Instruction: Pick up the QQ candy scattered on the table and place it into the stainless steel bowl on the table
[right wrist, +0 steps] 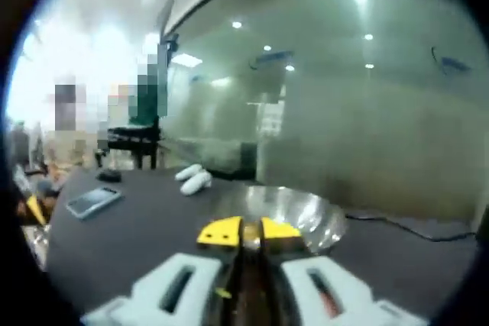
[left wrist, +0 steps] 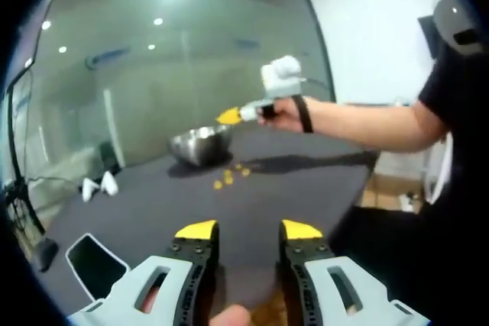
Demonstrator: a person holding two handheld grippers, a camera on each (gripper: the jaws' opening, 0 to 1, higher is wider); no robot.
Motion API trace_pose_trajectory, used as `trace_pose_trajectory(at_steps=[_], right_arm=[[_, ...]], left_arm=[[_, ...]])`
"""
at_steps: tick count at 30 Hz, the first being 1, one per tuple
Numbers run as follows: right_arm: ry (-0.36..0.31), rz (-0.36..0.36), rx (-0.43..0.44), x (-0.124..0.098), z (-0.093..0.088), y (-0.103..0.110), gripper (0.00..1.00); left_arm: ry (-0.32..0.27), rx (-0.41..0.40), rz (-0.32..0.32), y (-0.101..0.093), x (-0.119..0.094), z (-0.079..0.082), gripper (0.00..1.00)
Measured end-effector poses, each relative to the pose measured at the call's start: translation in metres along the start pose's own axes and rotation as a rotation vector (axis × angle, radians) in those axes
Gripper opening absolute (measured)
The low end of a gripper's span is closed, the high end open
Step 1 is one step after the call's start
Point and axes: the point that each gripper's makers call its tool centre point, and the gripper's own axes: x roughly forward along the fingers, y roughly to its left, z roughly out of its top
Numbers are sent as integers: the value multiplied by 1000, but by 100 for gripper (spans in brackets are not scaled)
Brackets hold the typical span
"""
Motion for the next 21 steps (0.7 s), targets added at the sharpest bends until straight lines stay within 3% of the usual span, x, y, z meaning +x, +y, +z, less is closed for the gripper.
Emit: trace_pose_trajectory(at_steps=[9, 18, 21], right_arm=[[26, -11, -35, 40, 13, -10, 9], [47, -24, -7, 55, 2, -17, 10], [64, -32, 6, 54, -4, -19, 22]], left_arm=[[2, 5, -4, -1, 1, 1, 33], [-3, 5, 13, 5, -4, 4, 33], [2, 4, 13, 5, -4, 2, 33]])
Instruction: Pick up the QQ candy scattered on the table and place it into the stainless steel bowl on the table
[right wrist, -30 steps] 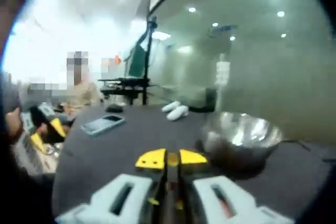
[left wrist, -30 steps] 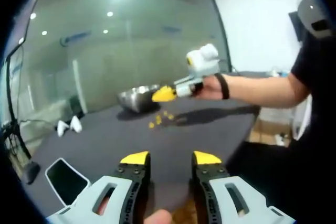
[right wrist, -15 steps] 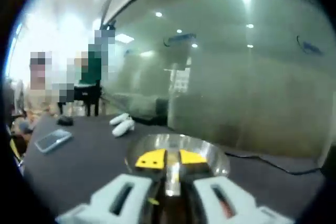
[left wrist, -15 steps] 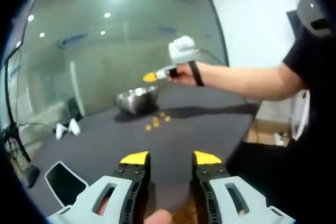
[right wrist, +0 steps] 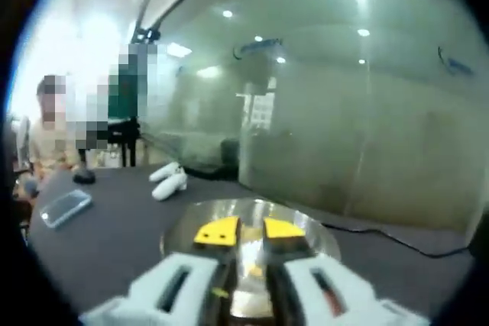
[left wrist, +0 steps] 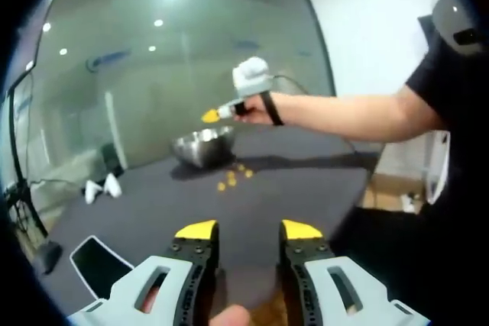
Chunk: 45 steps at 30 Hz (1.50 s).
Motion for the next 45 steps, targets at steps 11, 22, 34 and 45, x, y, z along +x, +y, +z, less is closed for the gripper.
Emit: trace_pose_trajectory(at_steps=[11, 22, 34, 45], right_arm=[[-3, 26, 5, -12, 1, 5, 21], [-53, 90, 68, -47, 16, 14, 20], [-31, 142, -7, -134, -26, 35, 20], [50, 214, -43, -186, -83, 62, 19]], left_arm=[[-3, 0, -7, -4, 3, 1, 33], [-3, 4, -7, -4, 1, 1, 33], [-10, 5, -22, -1, 6, 0, 33], [-10, 11, -38, -5, 11, -1, 33]])
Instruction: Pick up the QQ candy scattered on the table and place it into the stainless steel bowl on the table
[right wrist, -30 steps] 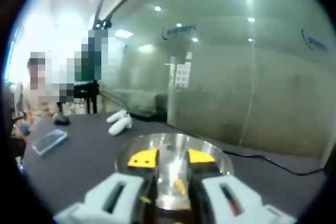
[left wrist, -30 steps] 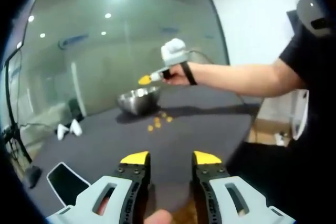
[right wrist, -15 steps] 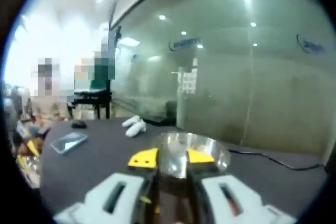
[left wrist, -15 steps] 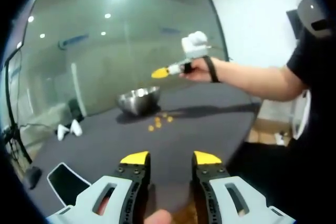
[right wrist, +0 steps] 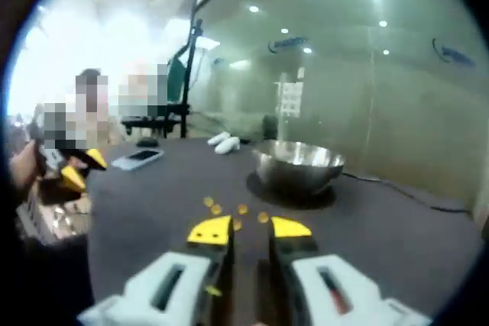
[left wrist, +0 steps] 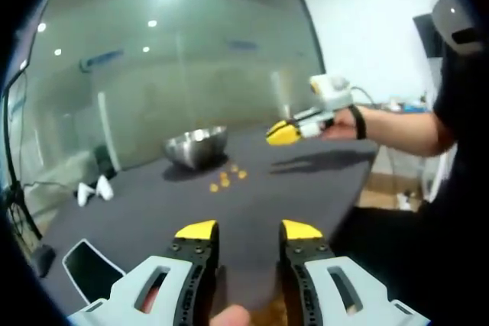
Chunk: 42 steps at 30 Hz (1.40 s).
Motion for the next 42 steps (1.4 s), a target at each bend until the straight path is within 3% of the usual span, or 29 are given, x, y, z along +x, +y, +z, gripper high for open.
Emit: trace_pose_trajectory(at_steps=[10, 14, 27, 42], right_arm=[[52, 38, 63, 15, -26, 9, 19], [67, 33, 43, 24, -28, 8, 19], [132, 110, 47, 76, -34, 20, 20], [148, 119, 79, 101, -37, 19, 19]], left_arm=[[-30, -18, 7, 3, -6, 8, 33], [-22, -17, 6, 2, -8, 5, 33], [-13, -21, 9, 2, -7, 1, 33], [-10, -33, 25, 7, -12, -4, 33]])
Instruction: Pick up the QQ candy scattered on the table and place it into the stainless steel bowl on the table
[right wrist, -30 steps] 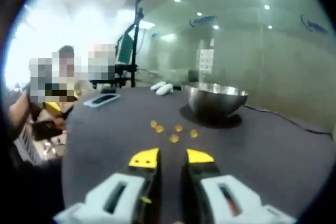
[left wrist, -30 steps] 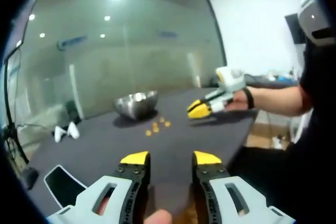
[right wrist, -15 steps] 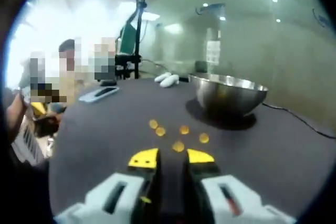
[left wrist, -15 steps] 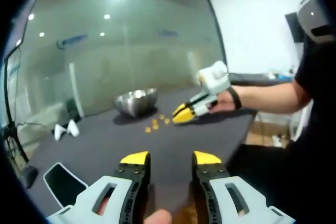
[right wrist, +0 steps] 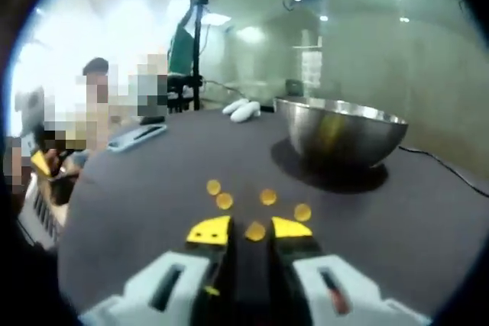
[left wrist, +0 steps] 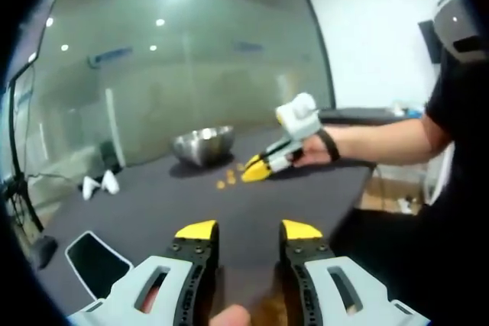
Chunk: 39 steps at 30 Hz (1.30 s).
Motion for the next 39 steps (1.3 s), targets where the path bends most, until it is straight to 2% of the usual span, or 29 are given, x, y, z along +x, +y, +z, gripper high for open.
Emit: trace_pose_trajectory(at_steps=[3, 6, 15, 21, 30, 34, 39], right_arm=[[-5, -3, -5, 0, 0, 0, 18], [-5, -7, -12, 0, 0, -2, 10], [-7, -2, -19, 0, 0, -3, 10], [-3, 4, 10, 0, 1, -3, 10], [-5, -20, -22, -3, 3, -2, 10], [-26, -26, -46, -10, 12, 0, 10], [-88, -49, -37, -22, 36, -4, 10]], left_arm=[[4, -1, 4, 1, 0, -2, 33], [7, -2, 5, 2, 0, -3, 33], [10, 2, 4, 1, 2, -2, 33], [18, 16, 2, -1, 2, 0, 33], [23, 19, 3, -1, 3, 0, 33], [20, 14, 5, 0, 3, 0, 33], [17, 11, 6, 0, 3, 1, 33]])
